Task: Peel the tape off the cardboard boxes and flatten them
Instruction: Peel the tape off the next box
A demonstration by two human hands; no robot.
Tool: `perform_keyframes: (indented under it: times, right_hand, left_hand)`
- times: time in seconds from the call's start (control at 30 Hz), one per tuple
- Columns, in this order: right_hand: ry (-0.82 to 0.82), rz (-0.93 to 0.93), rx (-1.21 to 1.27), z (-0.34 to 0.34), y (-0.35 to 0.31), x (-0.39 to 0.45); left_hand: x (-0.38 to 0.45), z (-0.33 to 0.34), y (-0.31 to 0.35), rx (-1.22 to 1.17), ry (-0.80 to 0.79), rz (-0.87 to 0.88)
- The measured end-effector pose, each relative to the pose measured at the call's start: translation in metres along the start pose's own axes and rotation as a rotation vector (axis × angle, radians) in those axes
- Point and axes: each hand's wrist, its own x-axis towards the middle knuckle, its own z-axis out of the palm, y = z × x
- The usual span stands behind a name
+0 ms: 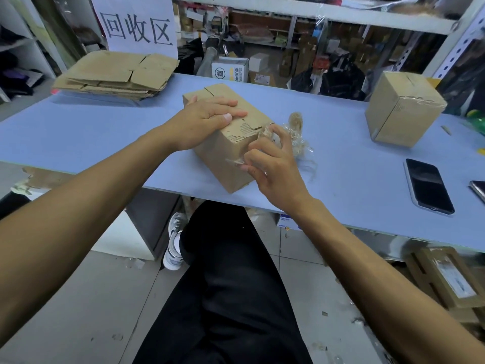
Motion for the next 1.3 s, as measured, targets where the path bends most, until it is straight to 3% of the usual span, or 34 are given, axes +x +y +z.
perform_keyframes:
  times: [0.23,0.37,0.6,0.7,0.77,0.97,1.1,1.3]
  right_hand:
    - [-0.212,-0.056,0.033,-0.037,0.031,-0.010]
    - [-0.147,0.002,0.101,-0.045,0.017,-0.002]
    - [0.111,0.406,0.079,-0.030,0.007,-0.002]
    - [0.127,0.637,0.181,-0.028,0.004,0.002]
    - [0.100,0.690,0.234,-0.027,0.000,0.005]
    - [-0.037,0.704,0.471,-0.039,-0.001,0.023]
    - [-0.039,0.590,0.313,-0.020,-0.003,0.016]
    - [0.064,0.530,0.134,0.004,-0.014,0.014]
  left_hand:
    - [-0.001,0.002,0.001,-0.020,0.014,-0.006]
    - [0.001,0.006,0.008,0.030,0.029,0.004]
    - [-0.002,0.011,0.026,0.195,0.019,-0.053]
    - [-0.005,0.011,0.028,0.219,-0.020,-0.062]
    - [-0.005,0.004,0.027,0.234,-0.026,-0.061]
    - [-0.001,-0.017,0.026,0.200,-0.076,0.117]
    - [0.002,-0.012,0.029,0.172,-0.099,0.068]
    - [0.007,0.014,0.030,0.177,0.123,0.068]
